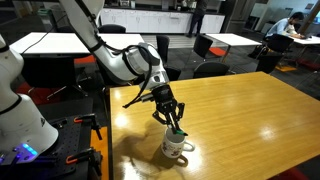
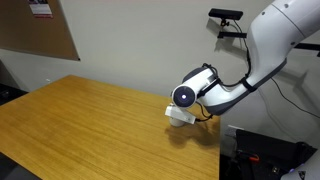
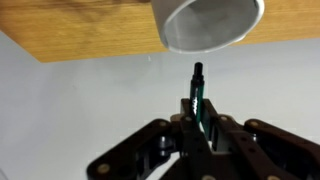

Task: Put the pen into the mug.

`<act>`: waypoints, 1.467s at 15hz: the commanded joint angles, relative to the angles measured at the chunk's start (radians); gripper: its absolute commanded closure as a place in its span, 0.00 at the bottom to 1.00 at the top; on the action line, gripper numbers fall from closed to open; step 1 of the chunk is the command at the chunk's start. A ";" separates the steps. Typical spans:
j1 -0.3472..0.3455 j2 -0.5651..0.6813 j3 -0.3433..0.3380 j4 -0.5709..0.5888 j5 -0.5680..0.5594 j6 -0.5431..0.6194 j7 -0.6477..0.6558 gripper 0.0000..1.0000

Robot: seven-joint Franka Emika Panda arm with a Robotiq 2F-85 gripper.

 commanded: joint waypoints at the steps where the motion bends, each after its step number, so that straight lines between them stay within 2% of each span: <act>1: -0.006 0.033 0.018 0.024 -0.017 -0.032 0.032 0.97; 17: -0.001 0.140 0.039 0.112 0.007 -0.028 0.008 0.97; 22: 0.018 0.156 0.040 0.120 -0.016 -0.090 0.021 0.97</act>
